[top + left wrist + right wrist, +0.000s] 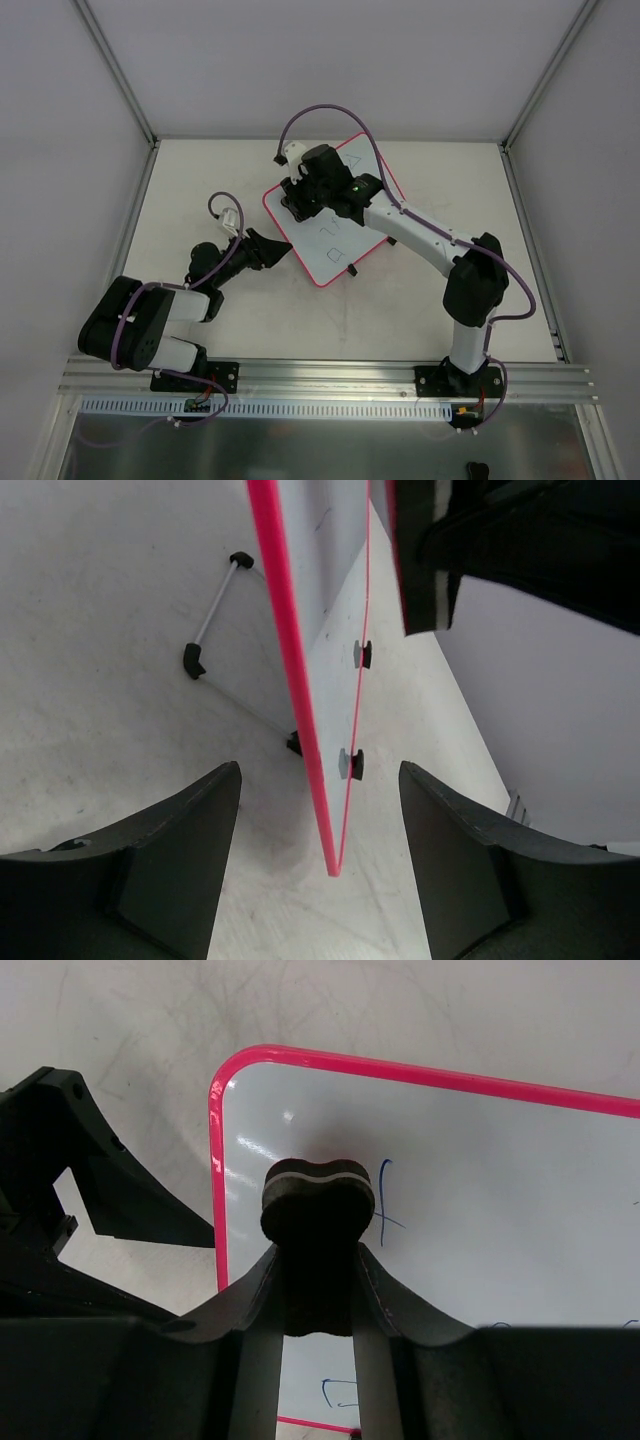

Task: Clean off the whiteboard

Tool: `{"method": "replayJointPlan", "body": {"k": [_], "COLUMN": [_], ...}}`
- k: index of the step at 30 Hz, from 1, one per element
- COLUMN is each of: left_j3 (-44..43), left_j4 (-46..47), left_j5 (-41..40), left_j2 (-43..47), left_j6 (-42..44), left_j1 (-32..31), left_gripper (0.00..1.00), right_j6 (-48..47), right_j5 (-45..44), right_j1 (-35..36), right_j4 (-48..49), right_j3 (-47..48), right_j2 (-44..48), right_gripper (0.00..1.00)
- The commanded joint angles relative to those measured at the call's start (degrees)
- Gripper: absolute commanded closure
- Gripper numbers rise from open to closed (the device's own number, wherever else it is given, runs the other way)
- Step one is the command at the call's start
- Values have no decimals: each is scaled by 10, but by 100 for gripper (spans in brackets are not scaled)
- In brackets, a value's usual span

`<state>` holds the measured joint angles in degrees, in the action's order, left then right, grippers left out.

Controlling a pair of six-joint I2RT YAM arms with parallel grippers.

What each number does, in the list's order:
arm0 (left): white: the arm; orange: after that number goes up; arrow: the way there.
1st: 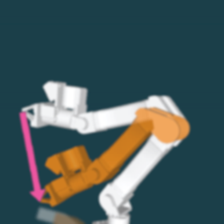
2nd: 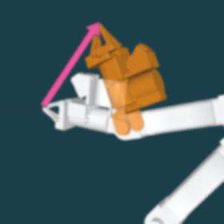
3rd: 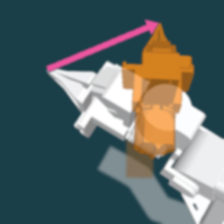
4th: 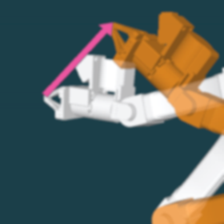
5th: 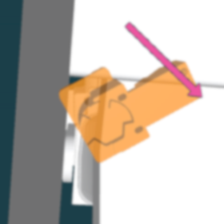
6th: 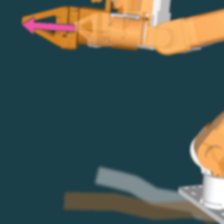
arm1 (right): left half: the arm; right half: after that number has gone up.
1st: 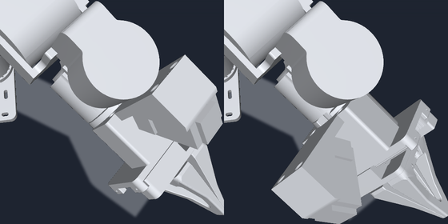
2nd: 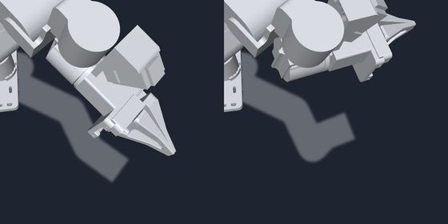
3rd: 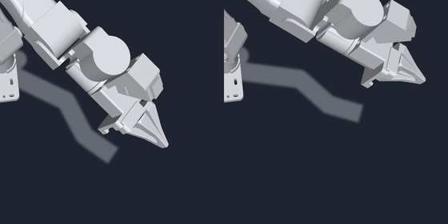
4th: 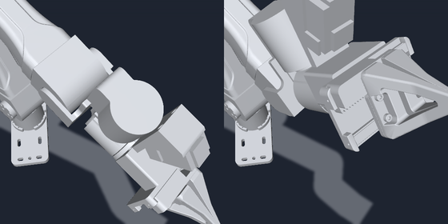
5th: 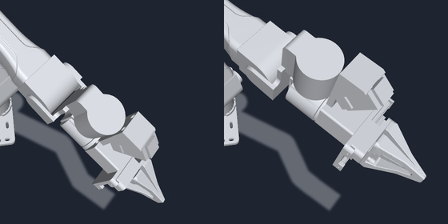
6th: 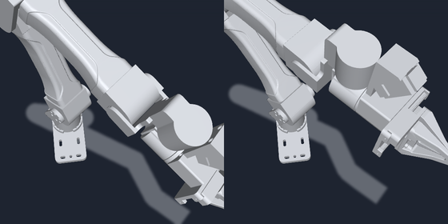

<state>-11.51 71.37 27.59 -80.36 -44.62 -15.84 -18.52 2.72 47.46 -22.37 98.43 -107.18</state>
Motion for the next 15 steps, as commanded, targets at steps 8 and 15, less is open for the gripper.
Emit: {"method": "replayJointPlan", "body": {"k": [8,15], "left_j3": [-57,-56], "left_j4": [90,123], "left_j5": [-25,-32], "left_j2": [-50,-78], "left_j6": [-9,-15], "left_j1": [-38,-41], "left_gripper": [36,37], "right_j6": [-3,2], "right_j5": [8,18], "right_j1": [3,3], "right_j4": [11,12], "right_j3": [36,44], "right_j2": [-8,-13], "right_gripper": [100,100]}}
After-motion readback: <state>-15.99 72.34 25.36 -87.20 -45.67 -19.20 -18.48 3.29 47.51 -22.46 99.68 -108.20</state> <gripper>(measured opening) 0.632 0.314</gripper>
